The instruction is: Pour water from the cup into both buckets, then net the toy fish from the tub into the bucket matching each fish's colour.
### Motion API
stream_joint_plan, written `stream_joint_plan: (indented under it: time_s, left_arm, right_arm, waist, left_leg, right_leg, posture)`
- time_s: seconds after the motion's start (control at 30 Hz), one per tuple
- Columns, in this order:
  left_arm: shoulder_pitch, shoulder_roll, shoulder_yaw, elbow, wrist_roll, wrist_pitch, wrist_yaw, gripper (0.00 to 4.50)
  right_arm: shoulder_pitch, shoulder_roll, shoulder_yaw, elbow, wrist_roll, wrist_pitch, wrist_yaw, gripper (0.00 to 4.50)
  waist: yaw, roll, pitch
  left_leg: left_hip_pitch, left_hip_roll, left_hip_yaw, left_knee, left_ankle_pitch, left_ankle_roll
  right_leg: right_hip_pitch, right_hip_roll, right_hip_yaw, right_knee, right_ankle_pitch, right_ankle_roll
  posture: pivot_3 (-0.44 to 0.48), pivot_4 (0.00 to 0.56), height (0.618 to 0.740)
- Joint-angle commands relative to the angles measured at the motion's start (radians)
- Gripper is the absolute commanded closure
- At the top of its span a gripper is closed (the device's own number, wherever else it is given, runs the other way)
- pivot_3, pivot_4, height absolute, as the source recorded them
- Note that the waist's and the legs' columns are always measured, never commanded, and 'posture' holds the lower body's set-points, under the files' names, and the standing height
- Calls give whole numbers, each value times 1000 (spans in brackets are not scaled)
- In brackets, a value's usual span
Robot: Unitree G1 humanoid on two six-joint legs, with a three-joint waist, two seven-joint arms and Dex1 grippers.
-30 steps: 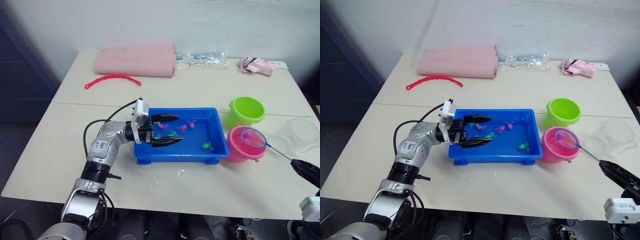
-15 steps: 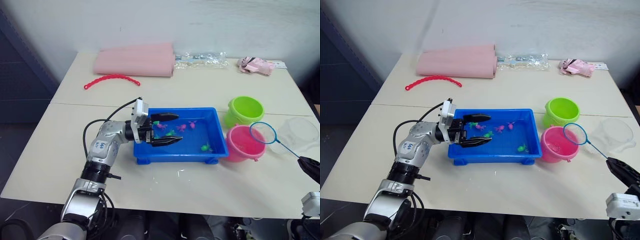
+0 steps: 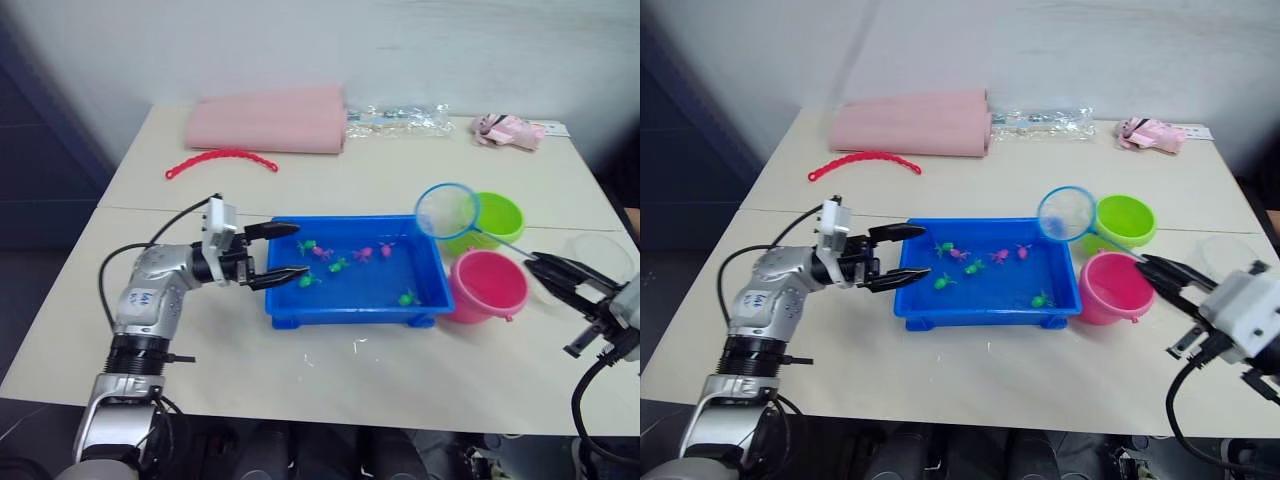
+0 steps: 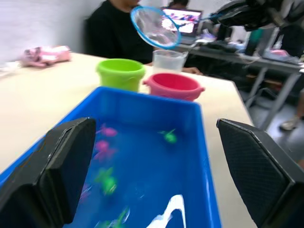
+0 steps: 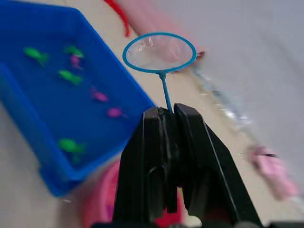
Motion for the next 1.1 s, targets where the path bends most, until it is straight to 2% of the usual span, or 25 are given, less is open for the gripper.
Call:
stream_joint_plan:
  time_s: [0.03, 0.23, 0.5, 0.73, 0.83, 1.1]
  left_arm:
    - [20, 34, 33, -42, -5, -11, 7, 78]
    - [60, 58, 39, -115, -6, 13, 42, 78]
    - [80, 65, 29, -194, -13, 59, 73, 78]
    - [41, 63, 2, -173, -1, 55, 51, 78]
    - [24, 59, -11, -165, 2, 51, 47, 78]
    - [12, 51, -34, -176, 5, 56, 54, 78]
  right_arm:
    - [-103, -19, 78, -63, 176, 262, -76, 4500]
    - [-261, -41, 215, -101, 293, 581, -189, 4500]
    - [-398, -13, 260, -48, 373, 883, -284, 4500]
    - [-537, 78, 339, -13, 313, 1010, -379, 4500]
    - [-580, 107, 385, -1, 226, 1011, -393, 4500]
    - [-636, 221, 397, 13, 80, 1008, -461, 4500]
  waist:
    - [4, 0, 0]
    - [5, 0, 0]
    - [1, 0, 0]
    - [0, 0, 0]
    - [0, 0, 0]
    - [0, 0, 0]
  left_leg:
    - [0, 0, 0, 0, 0, 0]
    - [-4, 0, -2, 4, -4, 1]
    - [-4, 0, 0, 5, -4, 1]
    - [-4, 1, 1, 5, -4, 1]
    - [-4, 1, 2, 5, -4, 1]
    - [-5, 1, 3, 4, -4, 1]
  right_leg:
    - [0, 0, 0, 0, 0, 0]
    - [0, 0, -1, 0, 0, 1]
    - [-1, 0, -1, 0, 0, 1]
    - [-2, 1, 0, 0, 0, 1]
    - [-3, 1, 1, 1, 0, 1]
    - [-3, 1, 1, 1, 0, 1]
  posture:
    - [0, 150, 740]
    - [0, 150, 740]
    - [0, 150, 740]
    - [0, 150, 740]
    - [0, 150, 740]
    - [0, 150, 740]
